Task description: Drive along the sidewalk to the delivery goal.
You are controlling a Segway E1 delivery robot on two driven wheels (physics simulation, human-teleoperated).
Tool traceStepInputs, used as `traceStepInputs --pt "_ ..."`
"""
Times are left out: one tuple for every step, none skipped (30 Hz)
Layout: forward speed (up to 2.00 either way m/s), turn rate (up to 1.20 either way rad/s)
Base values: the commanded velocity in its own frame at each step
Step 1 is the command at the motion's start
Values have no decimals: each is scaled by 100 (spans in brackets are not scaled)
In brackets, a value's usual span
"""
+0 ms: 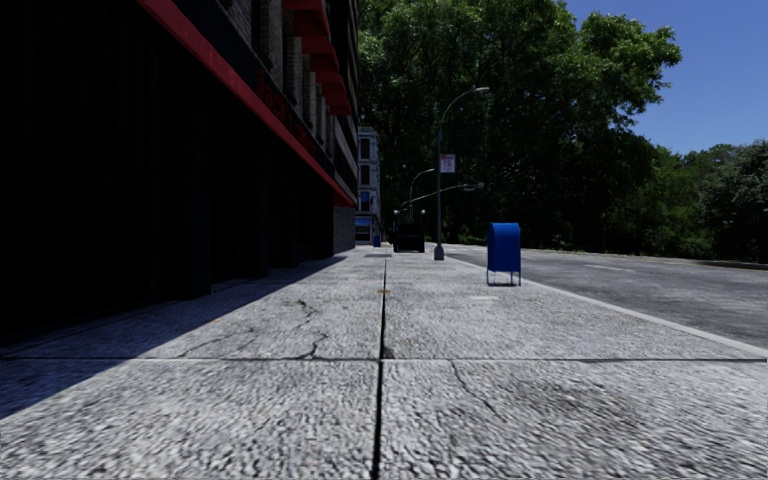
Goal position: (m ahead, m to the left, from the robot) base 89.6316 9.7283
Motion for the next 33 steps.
traceStepInputs --pt "200 0" --pt "200 0" --pt "200 0" --pt "200 0" --pt "200 0" --pt "200 0" --pt "200 0" --pt "200 0" --pt "200 0" --pt "200 0" --pt "200 0" --pt "200 0" --pt "200 0" --pt "200 0" --pt "200 0" --pt "200 0" --pt "200 0" --pt "200 0" --pt "200 0" --pt "200 0" --pt "200 0" --pt "200 0" --pt "200 0" --pt "200 0" --pt "200 0" --pt "200 0" --pt "200 0" --pt "200 0" --pt "200 0" --pt "200 0" --pt "200 0" --pt "200 0" --pt "200 0"
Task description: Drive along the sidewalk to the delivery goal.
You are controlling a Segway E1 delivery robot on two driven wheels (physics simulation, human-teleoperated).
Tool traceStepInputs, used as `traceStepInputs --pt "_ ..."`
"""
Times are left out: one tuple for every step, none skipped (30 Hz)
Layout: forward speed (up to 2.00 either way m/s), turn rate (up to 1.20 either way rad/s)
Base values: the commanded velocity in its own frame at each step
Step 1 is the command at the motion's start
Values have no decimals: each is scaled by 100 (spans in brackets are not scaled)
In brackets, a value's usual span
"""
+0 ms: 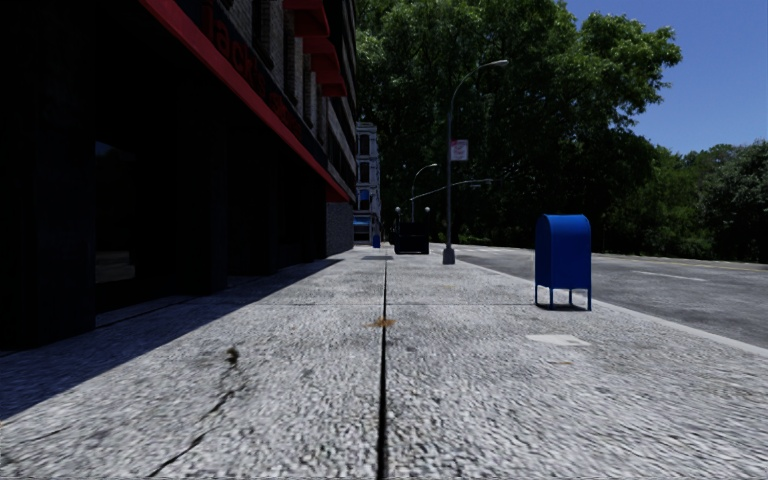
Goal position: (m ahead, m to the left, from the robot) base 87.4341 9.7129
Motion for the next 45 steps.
traceStepInputs --pt "200 0" --pt "200 0" --pt "200 0" --pt "200 0" --pt "200 0" --pt "200 0" --pt "200 0" --pt "200 0" --pt "200 0" --pt "200 0" --pt "200 0" --pt "200 0" --pt "200 0" --pt "200 0" --pt "200 0" --pt "200 0" --pt "200 0" --pt "200 0" --pt "200 0" --pt "200 0" --pt "200 0" --pt "200 0" --pt "200 0" --pt "200 0" --pt "200 0" --pt "200 0" --pt "200 0" --pt "200 0" --pt "200 0" --pt "200 0" --pt "200 0" --pt "200 0" --pt "200 0" --pt "200 0" --pt "200 0" --pt "200 0" --pt "200 0" --pt "200 0" --pt "200 0" --pt "200 0" --pt "200 0" --pt "200 0" --pt "200 0" --pt "200 0" --pt "200 0"
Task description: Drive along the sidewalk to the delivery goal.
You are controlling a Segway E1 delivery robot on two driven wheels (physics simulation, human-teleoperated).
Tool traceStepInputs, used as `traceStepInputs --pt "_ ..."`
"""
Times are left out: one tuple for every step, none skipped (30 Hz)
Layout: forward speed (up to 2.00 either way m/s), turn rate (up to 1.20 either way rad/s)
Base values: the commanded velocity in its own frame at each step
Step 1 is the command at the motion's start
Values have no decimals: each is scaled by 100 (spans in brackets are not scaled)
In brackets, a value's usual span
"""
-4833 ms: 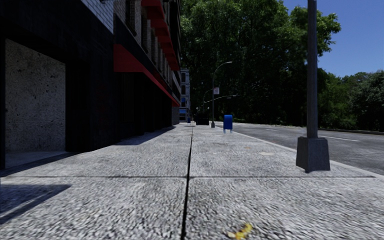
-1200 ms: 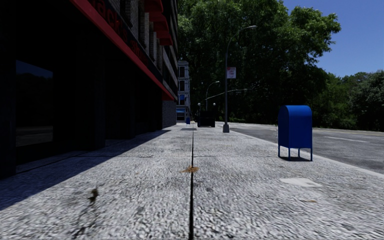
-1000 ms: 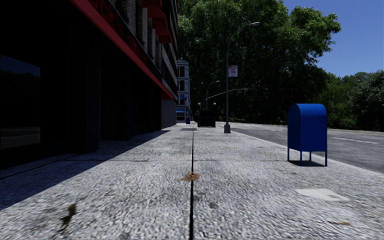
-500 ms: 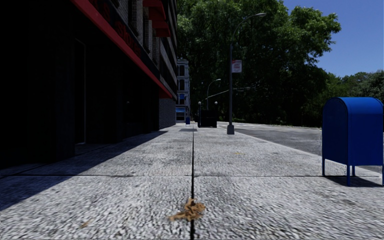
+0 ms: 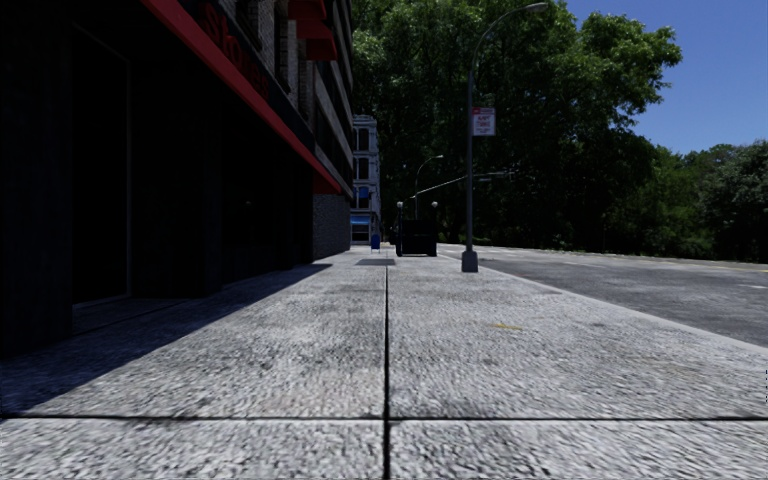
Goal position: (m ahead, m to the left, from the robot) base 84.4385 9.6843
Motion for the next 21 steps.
traceStepInputs --pt "200 0" --pt "200 0" --pt "200 0" --pt "200 0" --pt "200 0" --pt "200 0" --pt "200 0" --pt "200 0" --pt "200 0" --pt "200 0" --pt "200 0" --pt "200 0" --pt "200 0" --pt "200 0" --pt "200 0" --pt "200 0" --pt "200 0" --pt "200 0" --pt "200 0" --pt "200 0" --pt "200 0"
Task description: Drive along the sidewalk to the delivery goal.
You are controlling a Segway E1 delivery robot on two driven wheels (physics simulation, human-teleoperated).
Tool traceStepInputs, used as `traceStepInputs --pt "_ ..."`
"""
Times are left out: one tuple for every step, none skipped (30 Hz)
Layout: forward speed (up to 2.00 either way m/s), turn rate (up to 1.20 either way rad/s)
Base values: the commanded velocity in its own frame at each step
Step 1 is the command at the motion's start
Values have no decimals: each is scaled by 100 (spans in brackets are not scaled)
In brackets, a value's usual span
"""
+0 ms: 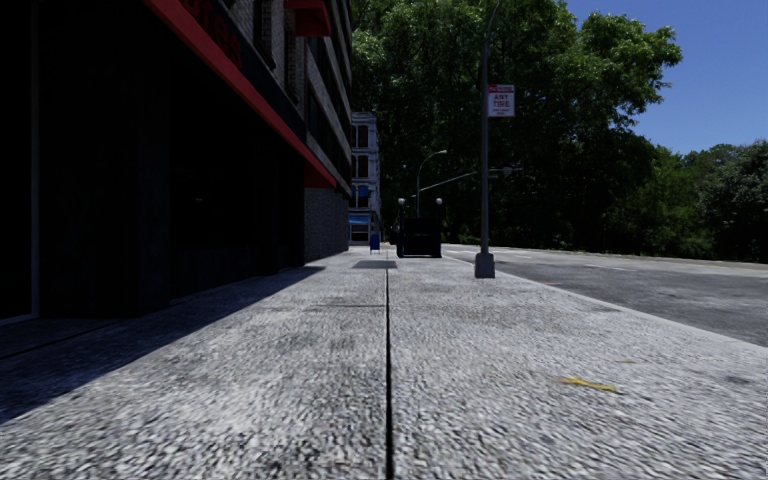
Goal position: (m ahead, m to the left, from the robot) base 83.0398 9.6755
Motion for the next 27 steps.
traceStepInputs --pt "200 0" --pt "200 0" --pt "200 0" --pt "200 0" --pt "200 0" --pt "200 0" --pt "200 0" --pt "200 0" --pt "200 0" --pt "200 0" --pt "200 0" --pt "200 0" --pt "200 0" --pt "200 0" --pt "200 0" --pt "200 0" --pt "200 0" --pt "200 0" --pt "200 0" --pt "200 0" --pt "200 0" --pt "200 0" --pt "200 0" --pt "200 0" --pt "200 0" --pt "200 0" --pt "200 0"
